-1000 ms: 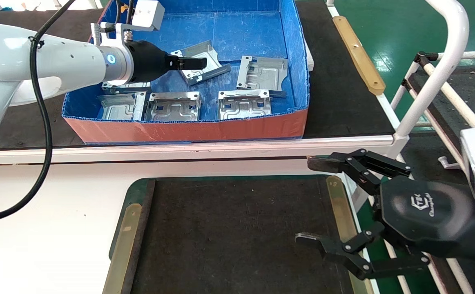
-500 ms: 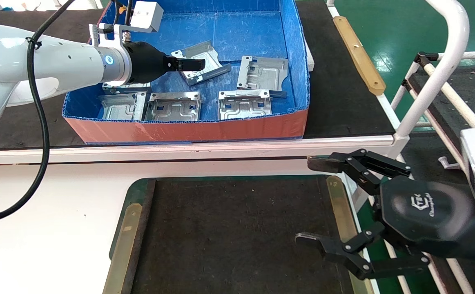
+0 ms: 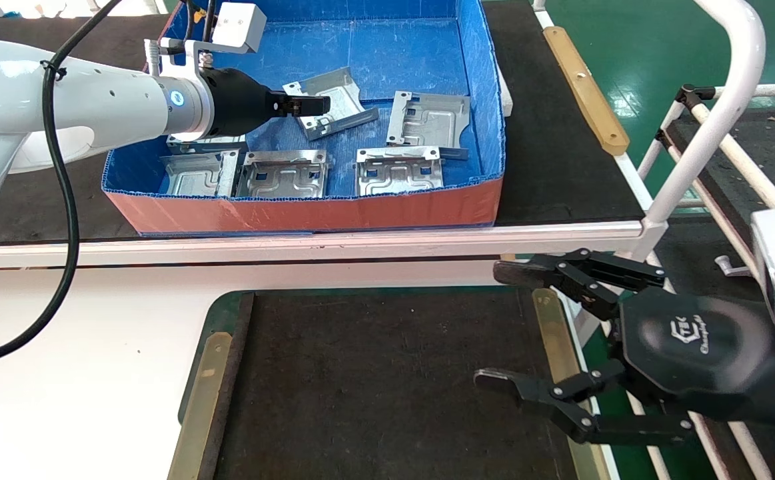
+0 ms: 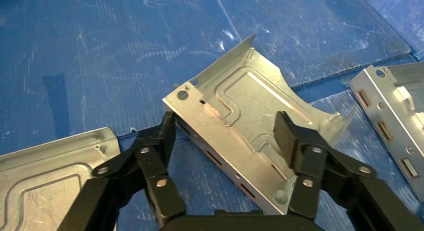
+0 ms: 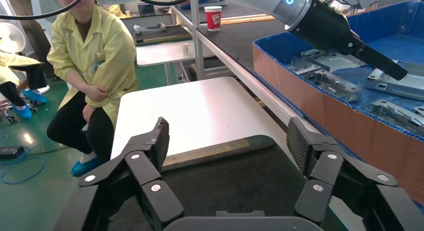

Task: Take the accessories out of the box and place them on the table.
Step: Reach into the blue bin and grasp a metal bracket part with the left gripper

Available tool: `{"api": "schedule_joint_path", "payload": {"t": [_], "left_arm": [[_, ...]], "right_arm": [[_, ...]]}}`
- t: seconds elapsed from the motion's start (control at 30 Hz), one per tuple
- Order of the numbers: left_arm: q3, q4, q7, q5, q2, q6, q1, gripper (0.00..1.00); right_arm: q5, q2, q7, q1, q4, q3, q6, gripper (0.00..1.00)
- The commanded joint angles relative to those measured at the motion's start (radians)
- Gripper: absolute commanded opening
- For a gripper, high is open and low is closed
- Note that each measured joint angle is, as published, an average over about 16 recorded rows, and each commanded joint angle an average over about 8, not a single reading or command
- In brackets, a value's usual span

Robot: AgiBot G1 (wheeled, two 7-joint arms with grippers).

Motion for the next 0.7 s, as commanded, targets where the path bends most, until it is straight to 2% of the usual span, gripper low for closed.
{"api": "schedule_joint_path", "payload": {"t": [0.03, 0.7], "left_arm": [[0.0, 0.0, 0.0, 0.0, 0.0, 0.0, 0.0, 0.0], [0.001, -0.005, -0.001, -0.001, -0.002, 0.003, 0.001, 0.0]], "right_arm": [[0.0, 0.0, 0.0, 0.0, 0.0, 0.0, 0.0, 0.0], [0.0, 0.0, 0.0, 0.0, 0.0, 0.0, 0.0, 0.0]]}}
